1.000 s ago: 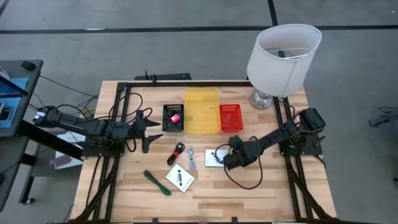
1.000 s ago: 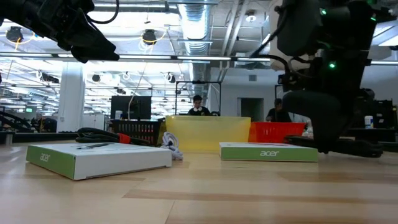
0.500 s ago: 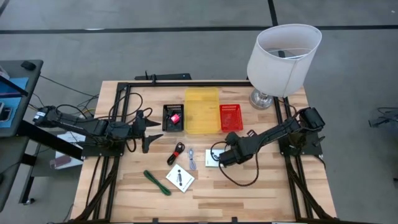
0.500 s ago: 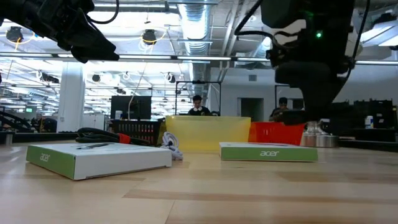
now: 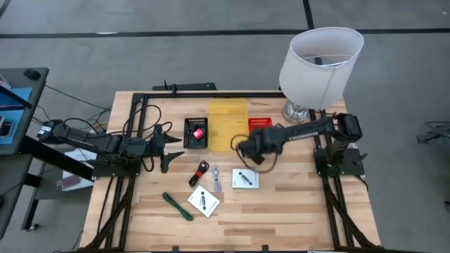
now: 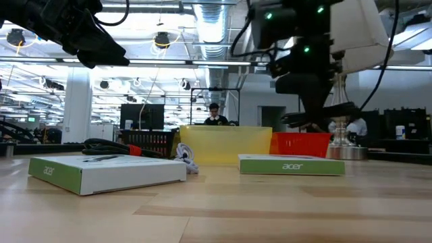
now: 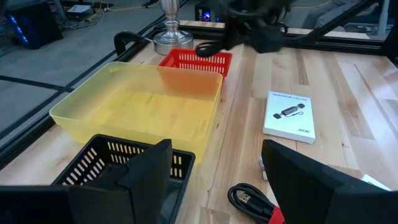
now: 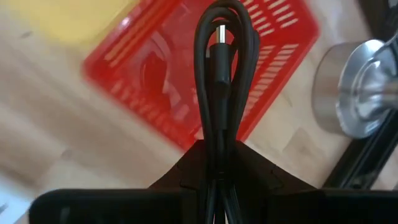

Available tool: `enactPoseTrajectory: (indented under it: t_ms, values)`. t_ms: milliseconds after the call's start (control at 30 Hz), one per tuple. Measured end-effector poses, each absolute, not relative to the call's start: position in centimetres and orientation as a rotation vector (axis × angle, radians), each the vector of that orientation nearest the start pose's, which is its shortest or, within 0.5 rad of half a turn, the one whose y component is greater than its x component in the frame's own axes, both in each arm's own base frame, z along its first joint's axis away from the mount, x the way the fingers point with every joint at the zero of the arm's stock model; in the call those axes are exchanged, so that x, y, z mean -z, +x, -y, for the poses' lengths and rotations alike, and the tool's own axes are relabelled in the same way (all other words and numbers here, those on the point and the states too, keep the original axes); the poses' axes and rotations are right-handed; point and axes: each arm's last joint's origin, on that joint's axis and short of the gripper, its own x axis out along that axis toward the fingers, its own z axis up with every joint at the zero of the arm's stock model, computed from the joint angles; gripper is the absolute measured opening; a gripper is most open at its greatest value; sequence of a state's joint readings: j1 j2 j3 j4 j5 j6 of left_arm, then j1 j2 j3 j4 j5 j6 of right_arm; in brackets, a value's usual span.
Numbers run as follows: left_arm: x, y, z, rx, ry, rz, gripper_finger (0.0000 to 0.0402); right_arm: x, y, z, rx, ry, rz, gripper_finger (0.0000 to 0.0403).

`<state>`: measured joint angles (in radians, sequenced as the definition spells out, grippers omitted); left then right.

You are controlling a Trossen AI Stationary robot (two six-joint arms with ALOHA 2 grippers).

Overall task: Pick and place items into bin
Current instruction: Put the right black charger cable into the red bin, then put the black charger cable into the red bin

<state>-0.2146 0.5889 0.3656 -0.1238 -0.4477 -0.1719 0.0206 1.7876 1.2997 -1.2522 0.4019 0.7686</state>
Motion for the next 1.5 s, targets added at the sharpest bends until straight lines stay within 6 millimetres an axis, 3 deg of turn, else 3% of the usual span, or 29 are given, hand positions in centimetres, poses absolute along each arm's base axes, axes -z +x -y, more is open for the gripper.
enactPoseTrajectory:
  t_ms: [267,500,700,1100,1500]
  values:
    - [-22.2,14.0,1.8,-0.258,-0.056,-0.308,0.0242,-21.1,30.9,5.5,0.884,0.243,-1.472,0.005]
    - [-22.2,14.0,1.8,-0.258,-0.056,-0.308,0.0242,-21.1,31.2,8.2,0.838,0.303,-1.427,0.005]
    - [-22.2,14.0,1.8,-0.258,-0.056,-0.309,0.0242,-21.1,31.3,8.3,0.837,0.309,-1.422,0.0056]
    - [-22.2,14.0,1.8,-0.258,-0.055,-0.309,0.0242,-21.1,31.5,7.4,0.814,0.285,-1.423,0.0111]
    - [-21.9,13.9,1.7,-0.261,-0.041,-0.351,0.0242,-21.1,31.2,6.6,0.809,0.262,-1.47,0.0121]
